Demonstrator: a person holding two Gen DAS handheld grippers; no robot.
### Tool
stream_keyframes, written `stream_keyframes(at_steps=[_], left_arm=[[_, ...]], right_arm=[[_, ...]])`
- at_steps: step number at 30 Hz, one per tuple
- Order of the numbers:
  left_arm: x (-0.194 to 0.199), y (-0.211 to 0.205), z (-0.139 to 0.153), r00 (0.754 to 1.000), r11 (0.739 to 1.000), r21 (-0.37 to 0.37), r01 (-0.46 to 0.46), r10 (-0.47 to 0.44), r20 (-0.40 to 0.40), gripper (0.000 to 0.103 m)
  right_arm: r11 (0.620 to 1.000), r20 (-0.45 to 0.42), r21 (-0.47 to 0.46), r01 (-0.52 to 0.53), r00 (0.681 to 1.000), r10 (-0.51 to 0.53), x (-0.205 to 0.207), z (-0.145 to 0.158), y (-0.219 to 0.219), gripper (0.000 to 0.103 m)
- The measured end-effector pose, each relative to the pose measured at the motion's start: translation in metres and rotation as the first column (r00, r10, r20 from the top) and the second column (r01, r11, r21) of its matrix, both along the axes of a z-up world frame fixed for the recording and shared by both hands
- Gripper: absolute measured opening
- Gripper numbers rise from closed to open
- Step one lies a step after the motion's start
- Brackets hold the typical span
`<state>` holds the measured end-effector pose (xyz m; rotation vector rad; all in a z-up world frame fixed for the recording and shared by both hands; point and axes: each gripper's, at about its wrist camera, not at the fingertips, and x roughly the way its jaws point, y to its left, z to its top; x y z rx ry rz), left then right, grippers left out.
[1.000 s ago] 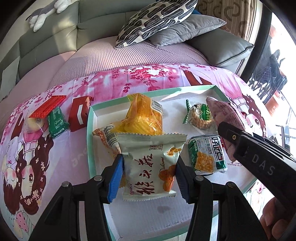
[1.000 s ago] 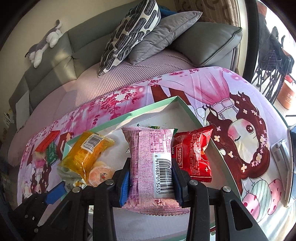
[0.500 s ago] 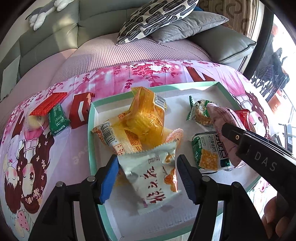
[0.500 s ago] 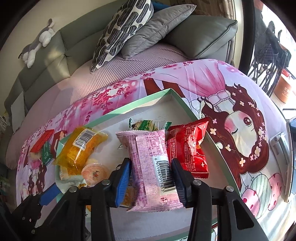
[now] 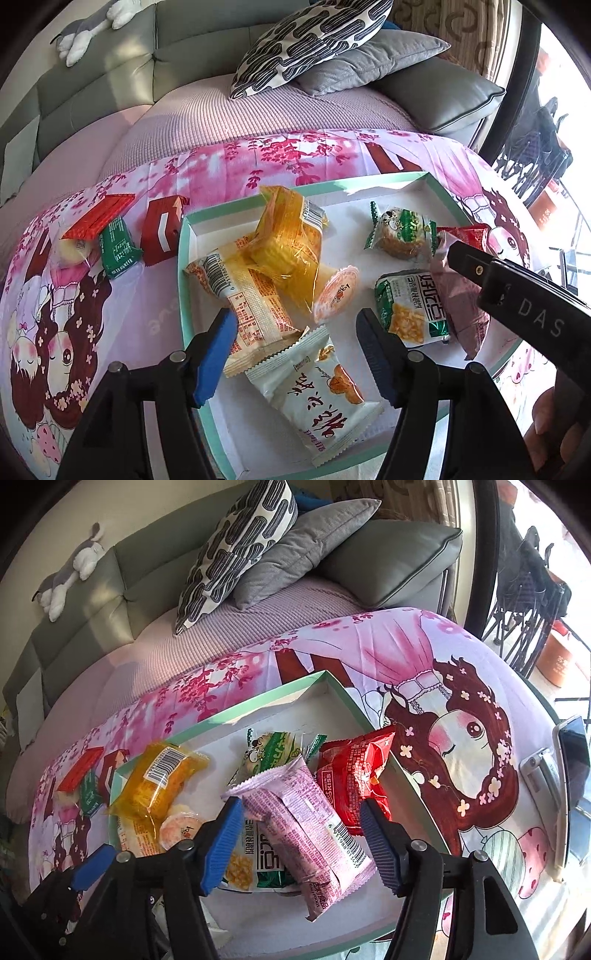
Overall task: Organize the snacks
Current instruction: 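Open the left tool to drop the white packet in the tray while the right tool releases the pink packet, then withdraw both open tools from the tray toward the remaining snacks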
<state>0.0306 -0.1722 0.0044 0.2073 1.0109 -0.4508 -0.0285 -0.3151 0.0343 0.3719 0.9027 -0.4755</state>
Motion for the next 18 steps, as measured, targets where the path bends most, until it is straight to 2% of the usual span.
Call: stream_keyframes(at_steps=[6,9,18], left_arm=[[0.004,0.01,0.007,0.999,0.999,-0.026,-0.038,0.039,0.016,0.069],[0.01,0.023,0.011,0.995,0.995,-0.038,-0.095,0.096,0.027,0.069],[0.032,0.069,0.01,0.957,0.957,-0.05,-0.287,0.289,0.034,0.069]], right_arm=[[1.0,0.011,-0.004,0.02,1.0,-0.02,-0.003,0.004,-0.004,0.069],[1.0,0.006,-0.003,0.022,1.0,-0.022,-0.003,0.003,-0.005,0.069],[1.0,0.008,-0.006,-0.015,1.0,0.015,0.002,0.004,0.006,0.069]])
